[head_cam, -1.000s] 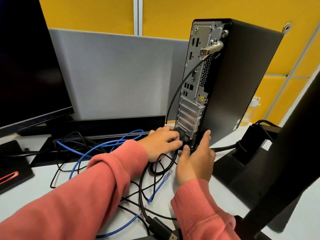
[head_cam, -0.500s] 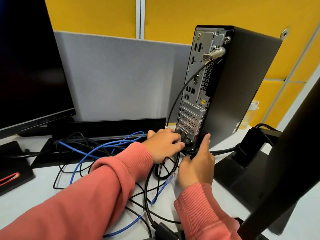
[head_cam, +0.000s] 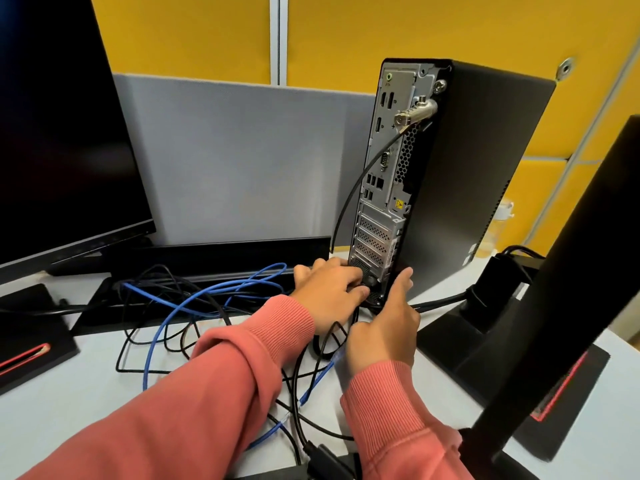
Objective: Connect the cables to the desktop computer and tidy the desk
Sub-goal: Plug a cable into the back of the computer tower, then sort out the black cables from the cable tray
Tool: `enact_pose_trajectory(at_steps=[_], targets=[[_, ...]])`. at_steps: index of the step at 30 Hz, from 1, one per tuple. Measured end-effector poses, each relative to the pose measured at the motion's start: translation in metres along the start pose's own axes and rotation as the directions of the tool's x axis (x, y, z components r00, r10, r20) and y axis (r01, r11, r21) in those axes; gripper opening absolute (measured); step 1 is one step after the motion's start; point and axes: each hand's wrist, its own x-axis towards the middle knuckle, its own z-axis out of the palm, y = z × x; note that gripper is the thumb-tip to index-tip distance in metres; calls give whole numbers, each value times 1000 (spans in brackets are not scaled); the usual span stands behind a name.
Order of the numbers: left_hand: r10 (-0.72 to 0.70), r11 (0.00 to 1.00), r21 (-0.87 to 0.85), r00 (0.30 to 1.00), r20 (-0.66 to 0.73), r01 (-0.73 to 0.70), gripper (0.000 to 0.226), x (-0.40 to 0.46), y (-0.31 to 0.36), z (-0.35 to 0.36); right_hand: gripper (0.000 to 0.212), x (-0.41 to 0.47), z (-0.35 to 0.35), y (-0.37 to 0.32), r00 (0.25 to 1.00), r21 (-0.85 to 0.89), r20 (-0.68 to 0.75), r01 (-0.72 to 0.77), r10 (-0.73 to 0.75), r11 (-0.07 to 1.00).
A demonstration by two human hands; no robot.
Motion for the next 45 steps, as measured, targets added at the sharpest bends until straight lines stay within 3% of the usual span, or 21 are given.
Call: enact_pose_trajectory(at_steps=[10,18,23,29,34,36,40,45], targets=[[7,997,79,996,93,-14,30,-1,-4,-14,101,-2,3,4,999,58,-19,-47,49,997],[70,982,-185,989,128,-46,30,-54,-10,-45,99,-9,-3,-6,1000,6,-24,-15,15,1000],[74,981,-185,994,75,-59,27,-120,-33,-68,91,-20,-10,-18,1000,-10,-2,-5,5,1000],[28,999,40,998,53,-30,36,-204,-54,-63,74,-62,-18,-31,954,-70,263,169,-145,983],[-85,995,59,996,27,84,40,-252,-55,-46,63,-98,-34,-20,857,-142,456,337,-241,931],[-95,993,66,995,-14,96,41,-259,-56,-39,52,-109,-42,-14,840,-162,482,366,-250,916],[-79,996,42,990,-119,85,36,-258,-56,-36,11,-121,-56,-16,822,-253,517,411,-237,876],[-94,994,-77,973,-210,80,35,-260,-59,-38,17,-120,-61,-28,833,-194,461,431,-306,881]])
